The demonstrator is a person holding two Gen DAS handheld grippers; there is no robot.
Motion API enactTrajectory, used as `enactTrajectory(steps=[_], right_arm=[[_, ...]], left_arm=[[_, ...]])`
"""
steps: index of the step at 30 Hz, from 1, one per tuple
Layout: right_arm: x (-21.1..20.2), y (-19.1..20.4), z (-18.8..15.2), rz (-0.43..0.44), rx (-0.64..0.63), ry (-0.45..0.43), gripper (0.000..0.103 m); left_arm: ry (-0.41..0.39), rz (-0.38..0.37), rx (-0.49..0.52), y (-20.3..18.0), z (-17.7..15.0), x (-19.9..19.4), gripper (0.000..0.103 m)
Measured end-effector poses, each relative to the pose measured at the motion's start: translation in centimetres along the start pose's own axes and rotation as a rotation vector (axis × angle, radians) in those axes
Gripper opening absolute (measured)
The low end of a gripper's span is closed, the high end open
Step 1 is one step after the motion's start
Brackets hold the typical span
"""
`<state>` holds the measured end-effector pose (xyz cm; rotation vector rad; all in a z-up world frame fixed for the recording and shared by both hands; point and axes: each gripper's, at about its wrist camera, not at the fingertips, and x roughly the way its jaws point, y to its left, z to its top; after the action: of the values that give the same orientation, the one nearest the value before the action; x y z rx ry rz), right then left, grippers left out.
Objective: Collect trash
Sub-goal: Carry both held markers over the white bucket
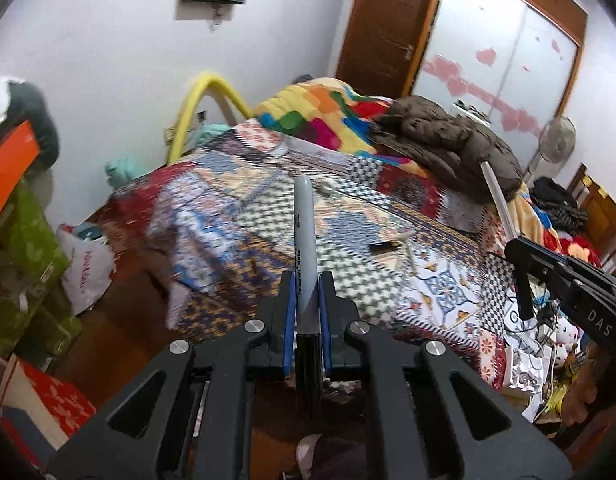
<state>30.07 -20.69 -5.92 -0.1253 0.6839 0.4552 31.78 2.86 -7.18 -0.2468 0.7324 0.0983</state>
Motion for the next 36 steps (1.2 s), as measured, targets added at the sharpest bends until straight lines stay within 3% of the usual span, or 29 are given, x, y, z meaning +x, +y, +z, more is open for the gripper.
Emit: enactTrajectory(steps=[10, 17, 25, 36], right_arm=[[3.1, 9.1, -1.1, 0.105, -0.098, 0.053, 0.009], [7.0, 15.0, -3.0, 0.189, -0.13, 0.139, 0.009], [12.4, 20.0, -6.4, 0.235, -0.19, 0.289, 0.009], [21.1, 22.5, -12.1, 0.258, -0.239, 0.561, 0.009]], left_arm=[[-0.016, 0.1, -0.09, 9.3, -3.1, -4.0, 0.01], [0.037, 0.17, -0.141, 15.2, -5.7, -3.8, 0.01], [0.178, 0.198, -0.196, 20.4, -10.5, 0.6, 0.01], [0.397, 0.183, -0.231, 23.4, -16.0, 8.9, 0.01]])
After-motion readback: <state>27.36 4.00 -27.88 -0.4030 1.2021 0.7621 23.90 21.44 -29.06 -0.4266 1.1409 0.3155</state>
